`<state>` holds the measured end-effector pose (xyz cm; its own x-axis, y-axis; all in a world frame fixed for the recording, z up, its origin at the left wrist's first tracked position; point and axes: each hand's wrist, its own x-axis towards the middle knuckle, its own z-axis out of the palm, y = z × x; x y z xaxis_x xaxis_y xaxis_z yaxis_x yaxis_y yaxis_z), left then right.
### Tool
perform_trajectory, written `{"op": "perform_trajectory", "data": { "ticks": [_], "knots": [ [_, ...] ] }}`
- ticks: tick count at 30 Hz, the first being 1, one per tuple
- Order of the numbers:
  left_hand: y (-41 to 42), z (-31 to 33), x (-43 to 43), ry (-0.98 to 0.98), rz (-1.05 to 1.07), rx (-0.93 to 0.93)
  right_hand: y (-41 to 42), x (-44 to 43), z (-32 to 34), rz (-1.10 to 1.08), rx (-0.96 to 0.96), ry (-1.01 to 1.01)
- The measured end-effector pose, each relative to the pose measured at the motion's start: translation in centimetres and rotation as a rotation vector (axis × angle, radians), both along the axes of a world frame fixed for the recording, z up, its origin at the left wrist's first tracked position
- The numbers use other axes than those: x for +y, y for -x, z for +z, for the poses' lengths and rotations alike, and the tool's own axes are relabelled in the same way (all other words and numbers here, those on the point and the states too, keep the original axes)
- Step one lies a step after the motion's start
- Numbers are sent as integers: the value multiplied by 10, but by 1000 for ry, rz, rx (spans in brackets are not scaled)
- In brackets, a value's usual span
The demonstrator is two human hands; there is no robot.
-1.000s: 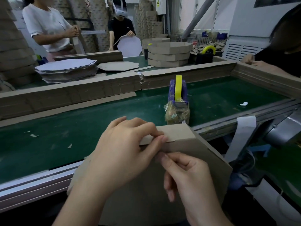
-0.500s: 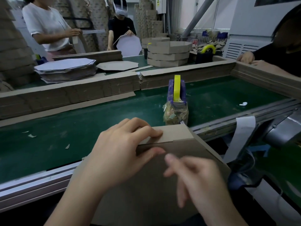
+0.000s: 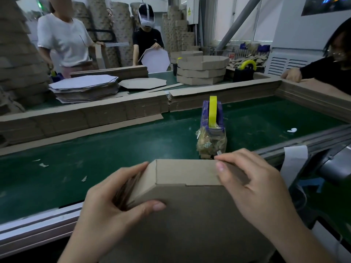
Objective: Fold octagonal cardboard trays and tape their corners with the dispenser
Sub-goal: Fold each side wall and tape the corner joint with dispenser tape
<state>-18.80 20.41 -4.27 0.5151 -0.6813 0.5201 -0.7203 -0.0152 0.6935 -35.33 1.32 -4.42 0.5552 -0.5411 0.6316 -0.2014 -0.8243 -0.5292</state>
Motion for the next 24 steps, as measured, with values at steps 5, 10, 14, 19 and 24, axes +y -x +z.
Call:
{"op": "perform_trajectory", "data": {
  "ticks": [5, 10, 14, 19, 24],
  "knots": [
    [1, 30, -4, -40, 13, -211, 2, -8, 1, 78, -101, -44],
    [0, 32, -13, -143, 42, -251, 0, -11, -21, 113, -104, -232],
    [0, 17, -22, -172, 61, -166, -3, -30, -25, 155, -81, -522],
    [0, 17, -32, -226, 74, -201, -52, -100, -3, -123, -63, -472],
    [1, 17, -37, -271, 96, -225, -92, -132, -22, -158, 289, -451]
  ]
}}
